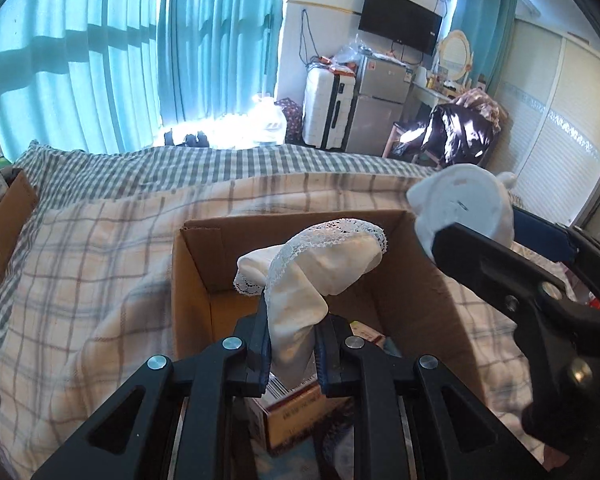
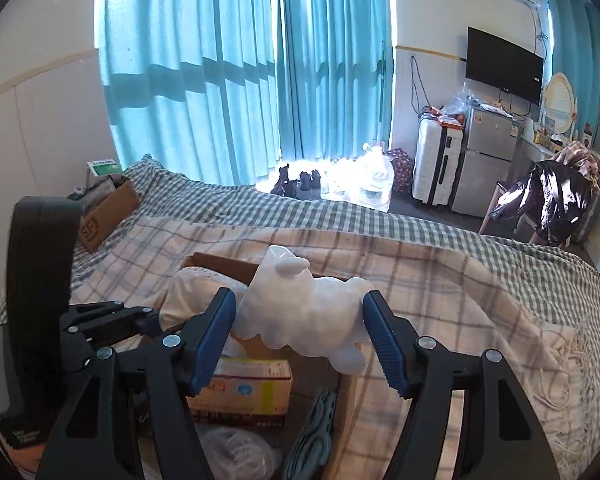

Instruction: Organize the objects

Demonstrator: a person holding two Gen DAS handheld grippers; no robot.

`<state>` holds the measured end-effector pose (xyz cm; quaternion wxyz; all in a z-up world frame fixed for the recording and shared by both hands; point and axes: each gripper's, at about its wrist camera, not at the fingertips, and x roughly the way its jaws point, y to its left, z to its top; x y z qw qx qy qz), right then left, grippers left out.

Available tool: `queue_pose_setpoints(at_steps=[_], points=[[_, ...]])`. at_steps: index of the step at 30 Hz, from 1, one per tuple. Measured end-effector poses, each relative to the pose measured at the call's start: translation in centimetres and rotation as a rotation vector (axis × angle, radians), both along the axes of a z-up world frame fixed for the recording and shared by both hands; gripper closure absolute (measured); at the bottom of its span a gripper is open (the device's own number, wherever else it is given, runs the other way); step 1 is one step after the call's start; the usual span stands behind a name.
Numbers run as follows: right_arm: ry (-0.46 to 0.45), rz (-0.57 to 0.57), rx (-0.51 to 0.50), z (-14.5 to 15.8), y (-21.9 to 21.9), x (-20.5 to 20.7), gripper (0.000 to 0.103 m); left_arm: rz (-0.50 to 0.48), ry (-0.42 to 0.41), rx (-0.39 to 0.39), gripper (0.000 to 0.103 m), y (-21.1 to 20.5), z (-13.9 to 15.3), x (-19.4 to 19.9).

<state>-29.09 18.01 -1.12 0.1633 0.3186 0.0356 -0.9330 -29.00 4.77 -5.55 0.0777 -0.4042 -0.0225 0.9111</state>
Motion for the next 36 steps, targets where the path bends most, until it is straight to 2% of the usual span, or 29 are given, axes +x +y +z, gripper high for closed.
queue_pose_setpoints(at_steps=[5, 6, 7, 9, 12, 15, 16, 18, 22, 26, 28, 32, 36], points=[[-0.062, -0.03, -0.017, -2.8, 0.4, -1.4, 0.037, 0.01, -0.01, 0.001, 0.082, -0.3, -1.5, -0.3], [-0.062, -0.028, -0.022, -3.1, 0.5, -1.2, 0.031, 0.009, -0.007, 0.012, 0.072, -0.4, -1.6, -0.1], [-0.055, -0.037, -0.021, -3.2, 0.6, -1.0, 0.019, 0.006, -0.008, 0.024, 0.054, -0.4, -1.8, 0.0], [-0.04, -0.073, -0.021, -3.0, 1.2, -0.6, 0.013, 0.031, 0.003, 0.029, 0.027, -0.4, -1.9, 0.4], [-0.036, -0.086, -0.053, -2.3, 2.2, -0.1, 0.012, 0.032, 0.027, 0.036, 0.027, -0.5, -1.5, 0.9], [0.002, -0.124, -0.049, -0.7, 2.7, 0.6, 0.006, 0.032, 0.031, 0.053, 0.023, -0.5, -0.2, 1.2], [0.022, -0.133, -0.049, 0.1, 3.0, 1.0, 0.0, 0.034, 0.047, 0.062, 0.018, -0.6, 0.6, 1.6], [0.054, -0.134, -0.053, 1.7, 3.5, 2.0, 0.0, 0.052, 0.099, 0.067, 0.012, -0.8, 2.4, 2.5], [0.099, -0.151, -0.047, 5.5, 4.4, 4.4, 0.0, 0.089, 0.198, 0.042, 0.009, -1.1, 7.0, 5.1], [0.146, -0.177, -0.053, 10.6, 5.9, 8.2, 0.0, 0.072, 0.277, 0.019, 0.008, -0.8, 12.4, 8.7], [0.178, -0.189, -0.05, 13.1, 6.6, 10.5, 0.0, 0.083, 0.321, 0.012, 0.001, -0.9, 14.8, 10.9], [0.25, -0.197, -0.04, 17.4, 7.7, 15.9, 0.0, 0.068, 0.407, 0.024, 0.0, -0.9, 19.4, 15.6], [0.302, -0.202, -0.014, 20.0, 8.2, 21.0, 0.0, 0.06, 0.442, 0.025, 0.0, -1.0, 21.7, 19.3]])
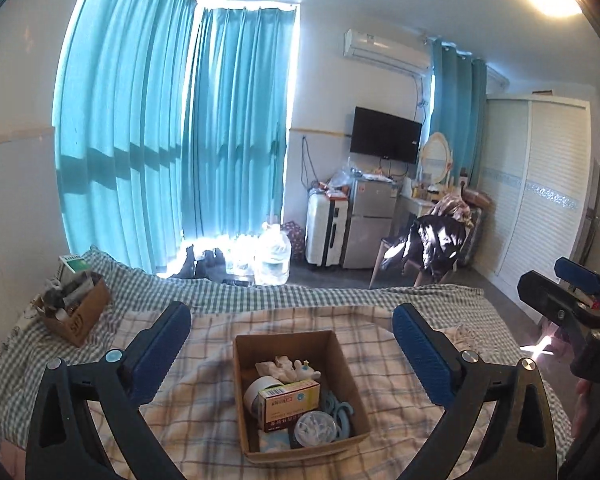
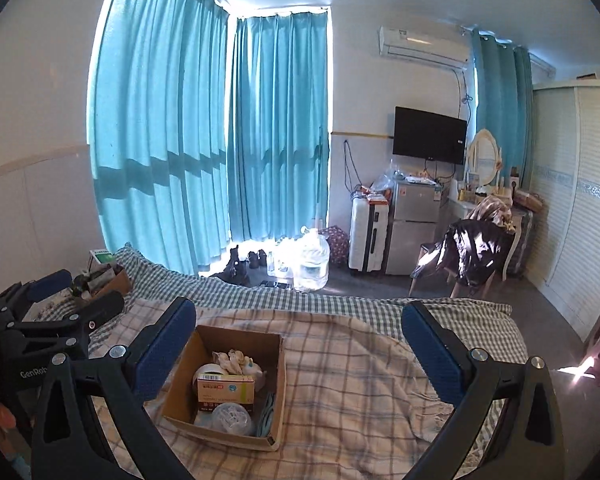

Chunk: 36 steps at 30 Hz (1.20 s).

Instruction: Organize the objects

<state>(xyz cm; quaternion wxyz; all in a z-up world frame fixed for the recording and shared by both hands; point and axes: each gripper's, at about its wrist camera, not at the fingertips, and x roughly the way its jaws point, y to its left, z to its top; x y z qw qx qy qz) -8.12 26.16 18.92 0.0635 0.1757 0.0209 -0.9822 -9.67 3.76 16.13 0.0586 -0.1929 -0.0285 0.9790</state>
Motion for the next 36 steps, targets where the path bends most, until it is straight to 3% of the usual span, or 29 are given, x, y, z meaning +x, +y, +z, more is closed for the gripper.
queue_pose_setpoints(at_steps=[4, 9, 13, 16, 20, 25, 36], points=[[0.041, -0.033, -0.011, -0.2, 0.4, 3.9, 0.0, -0.013, 0.026, -0.017, 0.0, -0.3, 0.0, 3.0], [0.07, -0.075, -0.048, -3.3, 0.6, 5.7, 0.0, 0.01, 0.029, -0.013, 0.0, -1.5, -3.1, 5.2], [0.063, -0.064, 0.006, -7.1, -0.8, 4.9, 0.0, 0.119, 0.0, 0.034, 0.0, -3.6, -6.7, 5.6], [0.057, -0.062, 0.066, -10.1, -2.0, 3.9, 0.0, 0.143, 0.007, 0.038, 0.0, -4.4, -8.9, 5.8], [-0.006, -0.032, 0.04, -14.4, -2.9, 2.3, 0.0, 0.181, 0.006, 0.044, 0.0, -4.9, -13.0, 5.8], [-0.059, -0.028, 0.104, -18.7, -4.3, 1.0, 0.0, 0.172, -0.053, 0.017, 0.0, -5.1, -16.4, 4.5], [-0.091, -0.032, 0.091, -20.5, -4.6, 0.3, 0.0, 0.149, -0.083, -0.005, 0.0, -4.0, -17.7, 4.2]])
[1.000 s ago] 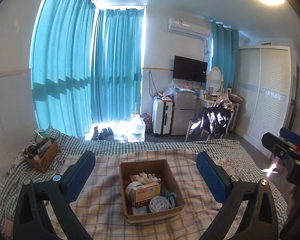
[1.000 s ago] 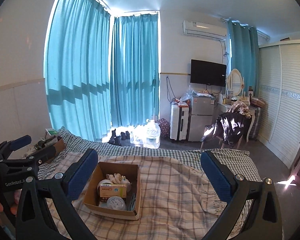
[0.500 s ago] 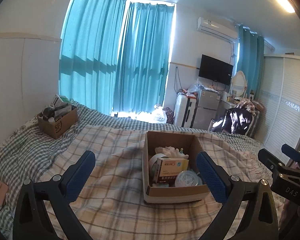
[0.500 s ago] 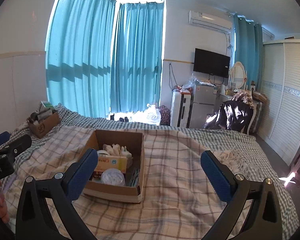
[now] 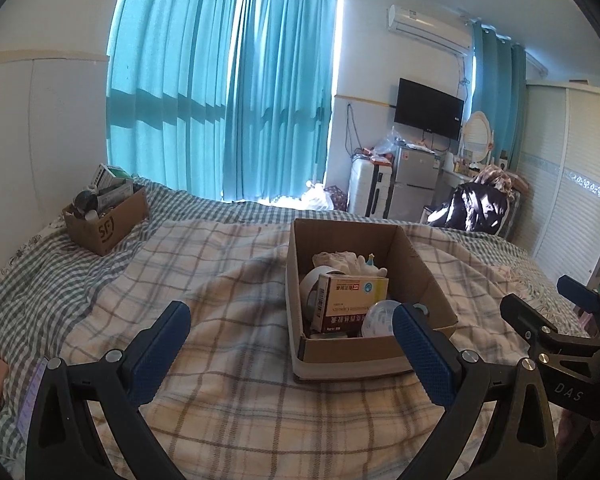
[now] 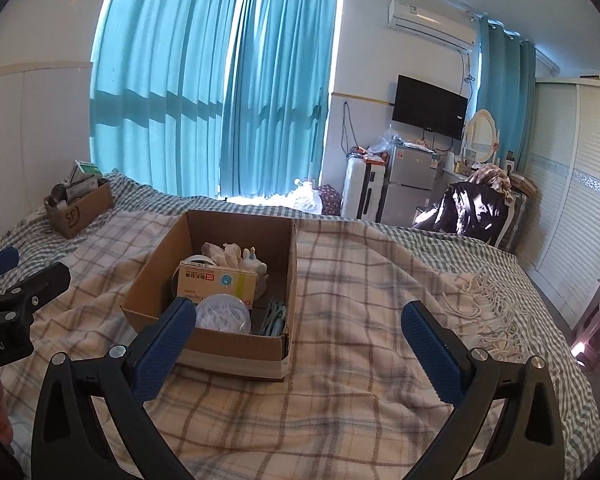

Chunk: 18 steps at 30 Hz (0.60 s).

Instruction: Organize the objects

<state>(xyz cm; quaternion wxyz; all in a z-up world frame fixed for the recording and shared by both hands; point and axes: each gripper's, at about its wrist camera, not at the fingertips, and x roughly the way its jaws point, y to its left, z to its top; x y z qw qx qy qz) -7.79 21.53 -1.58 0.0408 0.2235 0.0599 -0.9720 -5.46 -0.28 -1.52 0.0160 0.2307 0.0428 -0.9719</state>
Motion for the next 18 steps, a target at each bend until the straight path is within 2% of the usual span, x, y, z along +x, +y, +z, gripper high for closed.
queue_pose_setpoints(at_steps=[7, 18], points=[[0.019, 0.002, -0.009, 0.72, 0.1, 0.45, 0.0, 0.005, -0.015, 0.02, 0.0, 0.05, -0.05, -0.01], [0.004, -0.001, -0.014, 0.4, 0.13, 0.08, 0.0, 0.002, -0.029, 0.008, 0.0, 0.2, -0.59, -0.25]])
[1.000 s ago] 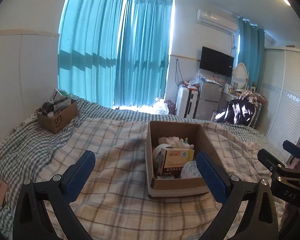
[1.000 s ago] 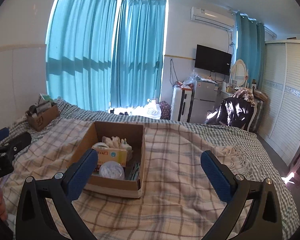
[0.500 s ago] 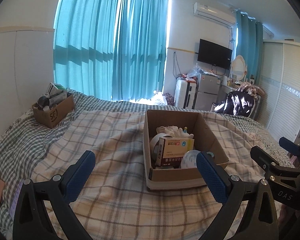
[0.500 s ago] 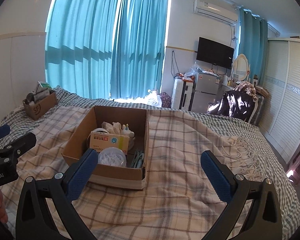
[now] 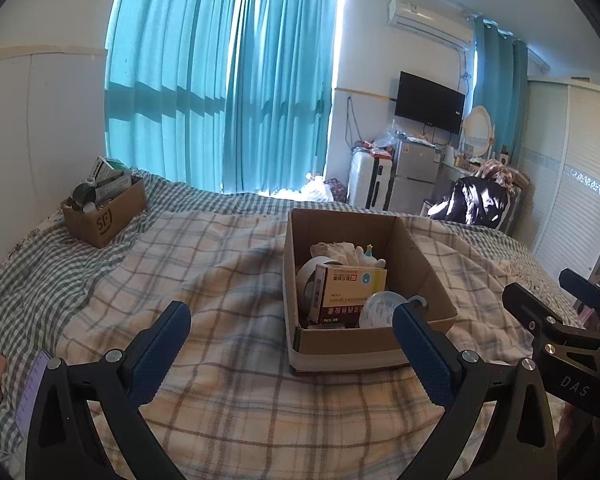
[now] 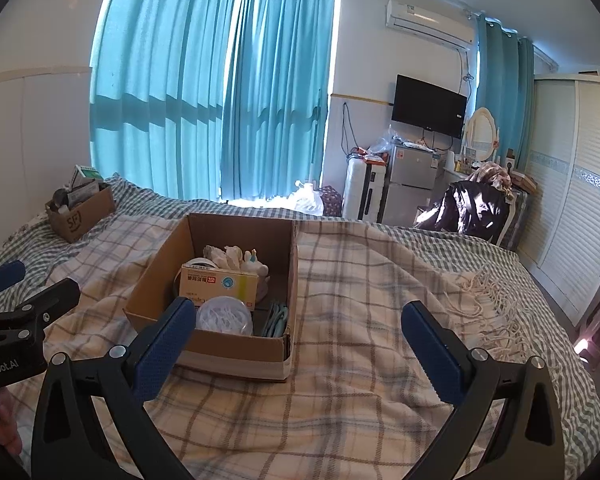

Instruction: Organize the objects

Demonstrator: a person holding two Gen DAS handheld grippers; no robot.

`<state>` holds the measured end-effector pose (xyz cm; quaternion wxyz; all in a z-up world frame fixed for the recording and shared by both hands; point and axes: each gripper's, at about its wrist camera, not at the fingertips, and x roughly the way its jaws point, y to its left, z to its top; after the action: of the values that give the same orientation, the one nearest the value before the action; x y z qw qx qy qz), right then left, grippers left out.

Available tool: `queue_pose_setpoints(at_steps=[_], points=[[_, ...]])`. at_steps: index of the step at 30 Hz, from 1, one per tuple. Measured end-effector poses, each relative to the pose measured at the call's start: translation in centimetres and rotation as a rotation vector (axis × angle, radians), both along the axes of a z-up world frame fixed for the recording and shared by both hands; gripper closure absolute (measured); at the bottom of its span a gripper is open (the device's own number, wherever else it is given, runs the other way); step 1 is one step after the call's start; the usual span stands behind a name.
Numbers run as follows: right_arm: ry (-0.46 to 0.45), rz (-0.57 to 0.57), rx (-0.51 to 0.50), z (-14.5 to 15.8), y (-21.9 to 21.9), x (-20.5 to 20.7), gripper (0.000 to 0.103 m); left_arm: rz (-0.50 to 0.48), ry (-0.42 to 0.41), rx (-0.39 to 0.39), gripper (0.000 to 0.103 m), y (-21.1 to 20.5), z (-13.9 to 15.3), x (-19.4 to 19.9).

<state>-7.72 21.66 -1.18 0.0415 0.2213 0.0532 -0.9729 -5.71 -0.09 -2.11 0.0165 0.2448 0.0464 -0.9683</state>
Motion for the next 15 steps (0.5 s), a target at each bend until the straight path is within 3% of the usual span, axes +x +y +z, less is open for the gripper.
queue_pose_setpoints(at_steps=[15], points=[[-0.007, -0.005, -0.006, -0.21, -0.09, -0.17, 0.0, -0.002, -0.003, -0.012, 0.0, 0.09, -0.03, -0.04]])
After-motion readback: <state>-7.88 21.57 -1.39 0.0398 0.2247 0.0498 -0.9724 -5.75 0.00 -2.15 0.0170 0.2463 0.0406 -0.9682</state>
